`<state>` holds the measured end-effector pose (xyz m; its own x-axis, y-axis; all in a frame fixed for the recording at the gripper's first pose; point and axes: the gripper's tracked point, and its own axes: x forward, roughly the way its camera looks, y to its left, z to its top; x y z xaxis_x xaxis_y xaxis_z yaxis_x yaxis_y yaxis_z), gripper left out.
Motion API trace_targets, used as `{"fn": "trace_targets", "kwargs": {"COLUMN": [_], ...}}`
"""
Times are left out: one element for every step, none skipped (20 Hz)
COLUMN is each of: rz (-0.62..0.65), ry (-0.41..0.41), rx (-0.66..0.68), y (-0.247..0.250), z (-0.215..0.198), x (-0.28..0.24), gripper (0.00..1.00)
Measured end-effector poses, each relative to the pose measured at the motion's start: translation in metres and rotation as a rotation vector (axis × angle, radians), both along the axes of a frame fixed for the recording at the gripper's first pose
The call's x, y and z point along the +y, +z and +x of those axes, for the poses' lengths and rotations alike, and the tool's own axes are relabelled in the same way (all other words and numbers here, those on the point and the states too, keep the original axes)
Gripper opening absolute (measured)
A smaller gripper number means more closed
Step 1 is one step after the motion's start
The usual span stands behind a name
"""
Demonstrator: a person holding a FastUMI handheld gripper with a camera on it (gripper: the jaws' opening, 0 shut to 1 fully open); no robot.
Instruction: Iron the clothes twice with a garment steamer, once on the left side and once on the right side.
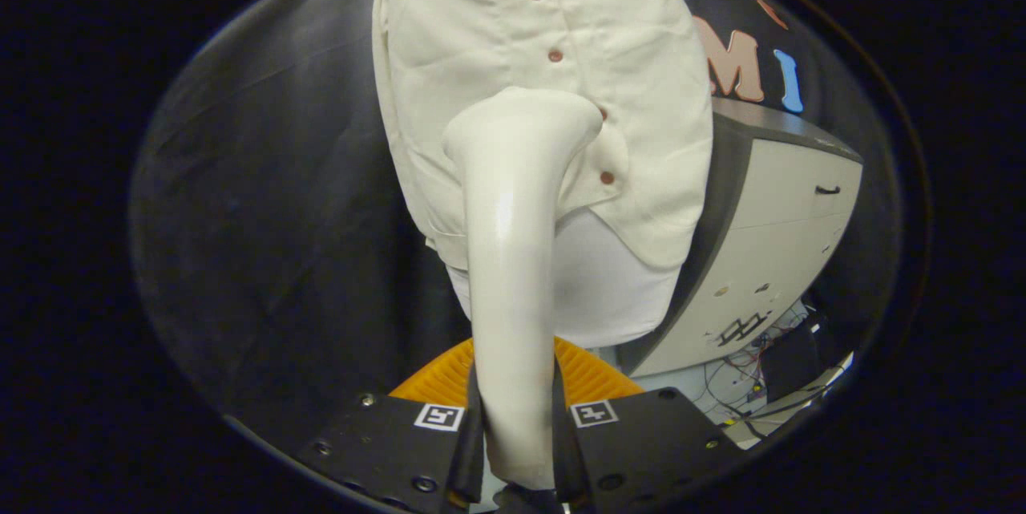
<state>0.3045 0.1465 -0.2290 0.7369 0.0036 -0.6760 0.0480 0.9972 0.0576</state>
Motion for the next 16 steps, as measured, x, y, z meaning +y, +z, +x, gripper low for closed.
{"fn": "trace_targets", "kwargs": {"rz": [-0.01, -0.018, -0.025, -0.03, -0.035, -0.046, -0.058, -0.064, -0.063, -0.062, -0.063, -0.06, -0.054, -0.05, -0.046, -0.042], "ry": [-0.004, -0.011, -0.02, -0.029, -0.038, -0.038, -0.036, -0.037, -0.039, -0.042, -0.045, -0.048, -0.052, -0.053, -0.051, -0.047], "rx": [-0.02, -0.043, -0.064, -0.085, -0.108, -0.126, -0.141, -0.157, -0.176, -0.196, -0.216, -0.236, -0.255, -0.277, -0.297, -0.314], "y": [0.016, 0.033, 0.049, 0.065, 0.079, 0.092, 0.104, 0.115, 0.126, 0.136, 0.145, 0.155, 0.165, 0.175, 0.184, 0.191], "z": [-0.005, -0.01, -0.014, -0.018, -0.02, -0.023, -0.027, -0.028, -0.026, -0.023, -0.018, -0.012, -0.005, 0.002, 0.013, 0.026], "x": [-0.006, -0.014, -0.022, -0.031, -0.037, -0.044, -0.05, -0.056, -0.059, -0.064, -0.069, -0.073, -0.077, -0.082, -0.085, -0.089], "gripper": [0.34, 0.34, 0.34, 0.34, 0.34, 0.34, 0.34, 0.34, 0.34, 0.34, 0.34, 0.34, 0.34, 0.34, 0.34, 0.34]}}
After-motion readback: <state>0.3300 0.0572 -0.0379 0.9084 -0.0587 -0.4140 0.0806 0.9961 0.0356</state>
